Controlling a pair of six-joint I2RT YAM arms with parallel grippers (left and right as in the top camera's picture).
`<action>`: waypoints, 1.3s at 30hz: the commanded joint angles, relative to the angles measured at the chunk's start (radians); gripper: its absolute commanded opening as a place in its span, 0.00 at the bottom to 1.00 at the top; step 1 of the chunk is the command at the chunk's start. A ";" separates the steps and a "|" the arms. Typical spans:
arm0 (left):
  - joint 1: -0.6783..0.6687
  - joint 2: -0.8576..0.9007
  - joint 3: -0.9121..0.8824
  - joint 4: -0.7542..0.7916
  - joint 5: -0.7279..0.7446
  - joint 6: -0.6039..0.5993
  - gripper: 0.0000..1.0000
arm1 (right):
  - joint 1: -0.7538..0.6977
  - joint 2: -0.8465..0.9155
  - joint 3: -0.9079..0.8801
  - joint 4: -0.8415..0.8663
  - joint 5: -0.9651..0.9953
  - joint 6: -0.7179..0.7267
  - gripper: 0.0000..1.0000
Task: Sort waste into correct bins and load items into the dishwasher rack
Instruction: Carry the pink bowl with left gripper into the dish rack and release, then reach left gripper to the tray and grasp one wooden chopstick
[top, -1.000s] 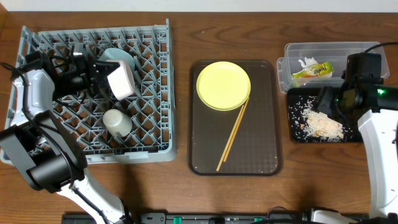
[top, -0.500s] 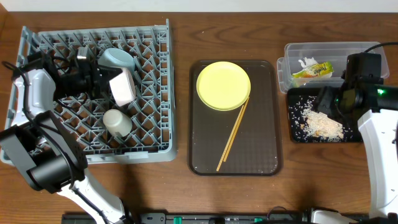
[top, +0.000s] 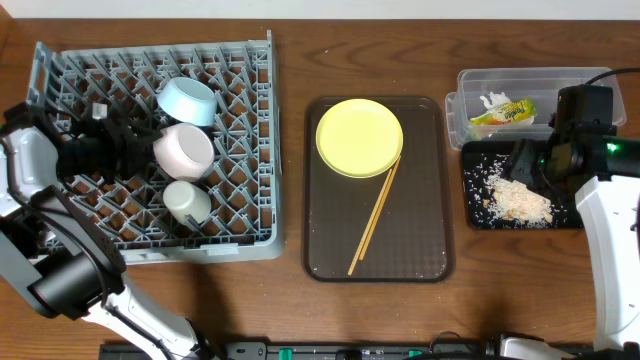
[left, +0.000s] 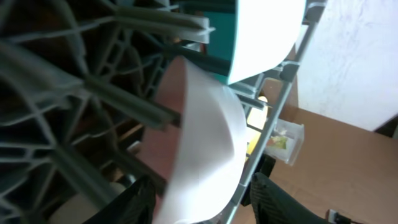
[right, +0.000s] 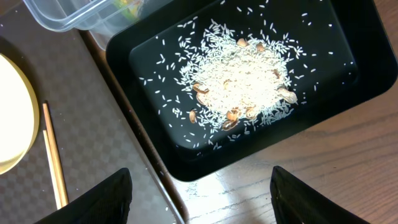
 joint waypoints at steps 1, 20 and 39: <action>0.004 -0.056 0.022 -0.003 -0.034 0.012 0.56 | -0.008 -0.008 0.006 0.000 0.014 -0.008 0.69; -0.464 -0.448 0.023 0.060 -0.482 0.012 0.86 | -0.006 -0.008 0.006 0.039 -0.017 -0.016 0.84; -1.173 -0.147 -0.053 0.016 -0.663 0.011 0.86 | -0.006 -0.008 0.006 0.027 -0.020 -0.037 0.84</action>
